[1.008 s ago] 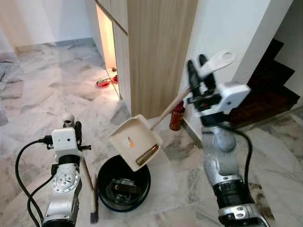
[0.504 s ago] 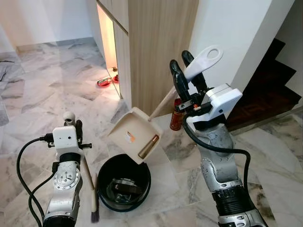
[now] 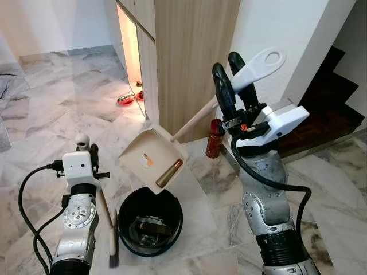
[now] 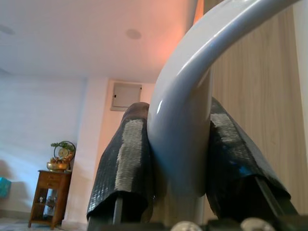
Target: Sweep floor
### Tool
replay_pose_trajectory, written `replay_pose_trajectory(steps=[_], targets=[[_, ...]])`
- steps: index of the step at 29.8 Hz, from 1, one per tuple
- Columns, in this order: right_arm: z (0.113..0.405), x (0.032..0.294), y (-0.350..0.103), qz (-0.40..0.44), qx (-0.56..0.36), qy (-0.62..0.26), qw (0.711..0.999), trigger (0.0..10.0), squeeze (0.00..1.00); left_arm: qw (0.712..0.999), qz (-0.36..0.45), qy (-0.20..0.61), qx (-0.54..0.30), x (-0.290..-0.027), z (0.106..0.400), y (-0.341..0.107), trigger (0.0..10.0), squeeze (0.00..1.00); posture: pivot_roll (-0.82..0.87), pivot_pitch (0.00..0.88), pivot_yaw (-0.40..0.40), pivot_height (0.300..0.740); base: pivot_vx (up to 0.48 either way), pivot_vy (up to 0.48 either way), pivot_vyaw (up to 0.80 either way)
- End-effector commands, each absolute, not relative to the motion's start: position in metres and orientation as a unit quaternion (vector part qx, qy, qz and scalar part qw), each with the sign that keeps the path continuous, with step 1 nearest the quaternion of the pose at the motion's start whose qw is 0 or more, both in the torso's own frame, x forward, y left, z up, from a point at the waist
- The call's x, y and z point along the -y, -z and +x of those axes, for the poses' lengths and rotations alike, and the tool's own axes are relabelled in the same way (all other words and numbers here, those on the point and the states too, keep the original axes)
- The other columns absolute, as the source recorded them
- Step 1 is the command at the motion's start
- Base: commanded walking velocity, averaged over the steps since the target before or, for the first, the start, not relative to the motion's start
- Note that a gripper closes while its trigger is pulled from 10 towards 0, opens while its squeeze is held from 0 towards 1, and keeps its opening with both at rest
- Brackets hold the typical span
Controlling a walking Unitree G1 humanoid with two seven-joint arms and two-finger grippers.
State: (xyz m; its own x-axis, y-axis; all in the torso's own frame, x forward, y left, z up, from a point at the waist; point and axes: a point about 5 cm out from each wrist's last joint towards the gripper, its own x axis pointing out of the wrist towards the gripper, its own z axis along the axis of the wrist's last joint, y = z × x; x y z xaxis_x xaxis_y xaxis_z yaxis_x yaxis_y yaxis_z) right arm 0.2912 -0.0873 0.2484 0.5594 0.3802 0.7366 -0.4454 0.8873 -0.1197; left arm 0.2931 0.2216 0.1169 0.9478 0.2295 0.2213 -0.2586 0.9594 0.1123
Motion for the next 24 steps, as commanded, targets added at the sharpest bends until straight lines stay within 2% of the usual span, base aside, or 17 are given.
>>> replay_pose_trajectory(steps=[1, 4, 5, 7, 12, 24], targets=[[0.279, 0.088, -0.27, 0.041, 0.46, -0.24, 0.854, 10.0, 0.0, 0.982, 0.07, -0.122, 0.129, -0.223, 0.297, -0.128, 10.0, 0.0, 0.1, 0.0, -0.01, 0.74, 0.0, 0.0, 0.0], [0.276, 0.085, -0.273, 0.022, 0.468, -0.25, 0.847, 10.0, 0.0, 0.981, 0.071, -0.122, 0.131, -0.224, 0.298, -0.129, 10.0, 0.0, 0.1, 0.0, -0.008, 0.74, 0.0, 0.0, 0.0], [0.273, 0.082, -0.273, -0.015, 0.472, -0.265, 0.84, 10.0, 0.0, 0.981, 0.071, -0.122, 0.131, -0.224, 0.297, -0.129, 10.0, 0.0, 0.1, 0.0, -0.004, 0.74, 0.0, 0.0, 0.0], [0.272, 0.08, -0.271, -0.041, 0.472, -0.278, 0.836, 10.0, 0.0, 0.981, 0.072, -0.121, 0.131, -0.224, 0.297, -0.129, 10.0, 0.0, 0.1, 0.0, -0.003, 0.74, 0.0, 0.0, 0.0], [0.271, 0.08, -0.273, -0.012, 0.471, -0.277, 0.837, 10.0, 0.0, 0.982, 0.073, -0.119, 0.129, -0.224, 0.297, -0.129, 10.0, 0.0, 0.1, 0.0, 0.002, 0.74, 0.0, 0.0, 0.0], [0.261, 0.065, -0.274, 0.021, 0.449, -0.352, 0.821, 10.0, 0.0, 0.982, 0.078, -0.116, 0.13, -0.227, 0.298, -0.131, 10.0, 0.0, 0.11, 0.0, 0.008, 0.74, 0.0, 0.0, 0.0]])
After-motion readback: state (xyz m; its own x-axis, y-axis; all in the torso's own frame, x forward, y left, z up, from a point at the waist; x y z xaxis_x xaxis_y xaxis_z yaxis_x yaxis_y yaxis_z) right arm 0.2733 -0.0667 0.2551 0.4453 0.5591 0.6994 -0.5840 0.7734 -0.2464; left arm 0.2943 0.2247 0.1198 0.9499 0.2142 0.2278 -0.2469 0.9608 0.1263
